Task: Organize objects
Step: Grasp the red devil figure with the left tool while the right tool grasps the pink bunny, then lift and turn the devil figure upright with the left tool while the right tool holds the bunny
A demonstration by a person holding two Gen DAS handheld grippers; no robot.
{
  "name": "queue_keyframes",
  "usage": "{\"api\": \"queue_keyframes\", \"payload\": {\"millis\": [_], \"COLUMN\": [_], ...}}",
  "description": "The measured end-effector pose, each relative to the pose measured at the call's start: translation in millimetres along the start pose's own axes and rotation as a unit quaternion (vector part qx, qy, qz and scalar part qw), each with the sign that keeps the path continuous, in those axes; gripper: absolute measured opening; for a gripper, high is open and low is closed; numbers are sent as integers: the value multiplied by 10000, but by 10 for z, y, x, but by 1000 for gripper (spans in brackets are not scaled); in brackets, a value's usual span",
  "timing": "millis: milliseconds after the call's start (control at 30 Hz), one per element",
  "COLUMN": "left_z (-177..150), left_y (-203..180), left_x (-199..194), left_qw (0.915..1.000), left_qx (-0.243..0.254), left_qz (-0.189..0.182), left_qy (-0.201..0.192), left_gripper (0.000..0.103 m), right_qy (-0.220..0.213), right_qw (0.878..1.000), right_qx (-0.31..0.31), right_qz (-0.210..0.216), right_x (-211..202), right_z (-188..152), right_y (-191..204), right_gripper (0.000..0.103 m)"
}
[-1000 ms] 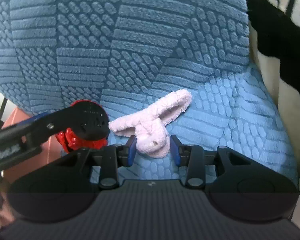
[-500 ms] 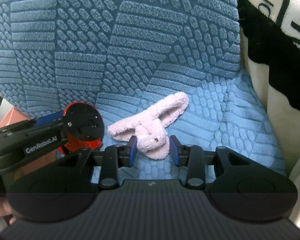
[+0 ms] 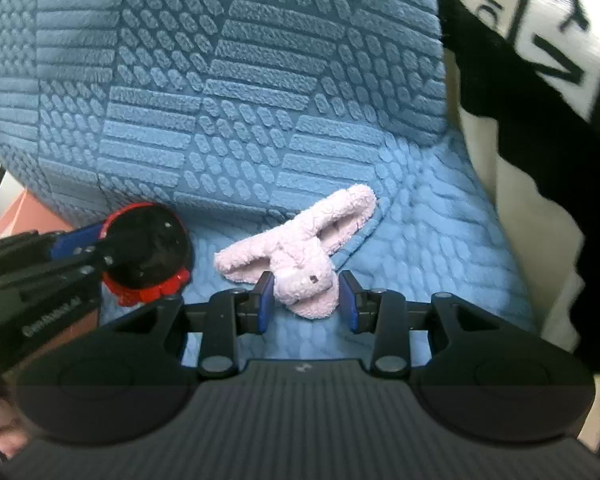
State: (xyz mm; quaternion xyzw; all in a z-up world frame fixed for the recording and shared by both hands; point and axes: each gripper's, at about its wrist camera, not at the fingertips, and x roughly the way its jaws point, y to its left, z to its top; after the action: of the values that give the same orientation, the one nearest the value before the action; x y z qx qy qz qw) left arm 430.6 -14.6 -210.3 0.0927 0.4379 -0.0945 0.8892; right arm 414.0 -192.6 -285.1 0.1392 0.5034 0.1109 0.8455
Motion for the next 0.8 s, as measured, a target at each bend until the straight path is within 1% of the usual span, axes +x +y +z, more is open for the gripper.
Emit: {"api": "queue_keyframes", "payload": {"millis": [100,233,400,433,500,533,633,800], "left_z": [-55,-150,-318,-361,-439,-472,-581,-802], "left_y": [-4,-61,-142,-157,-197,-223,-348,-489], "left_x": [-118,-230,-369,-418,-505,-539,-633,-847], "left_qw": [10000,9999,9998,9998,9997,9997,9996,9996], "left_qx": [-26,-59,-109,-90,-76,-71,0,29], "left_qz": [-65,-41,-129,-128,-163,-179,-214,-202], "left_qy": [23,71,136,147,166,175,193,206], "left_gripper": [22,22,22,22,22,22,22,21], "right_qy": [52,-43,-76,-86,-115,-128,-146,-216], "right_qw": [10000,9998,9999,9999,9997,9996,9991,9984], "right_qx": [-77,-148,55,89,182,222,337,414], "right_qz": [-23,-141,-110,-108,-135,-145,-214,-304], "right_x": [-57,-185,-337,-419,-519,-619,-893,-1075], "right_z": [-91,-204,-370,-569,-734,-816,-949,-1251], "right_y": [-8,-3,-40,-14,14,-53,-139,-107], "right_gripper": [38,38,38,38,38,38,37,37]}}
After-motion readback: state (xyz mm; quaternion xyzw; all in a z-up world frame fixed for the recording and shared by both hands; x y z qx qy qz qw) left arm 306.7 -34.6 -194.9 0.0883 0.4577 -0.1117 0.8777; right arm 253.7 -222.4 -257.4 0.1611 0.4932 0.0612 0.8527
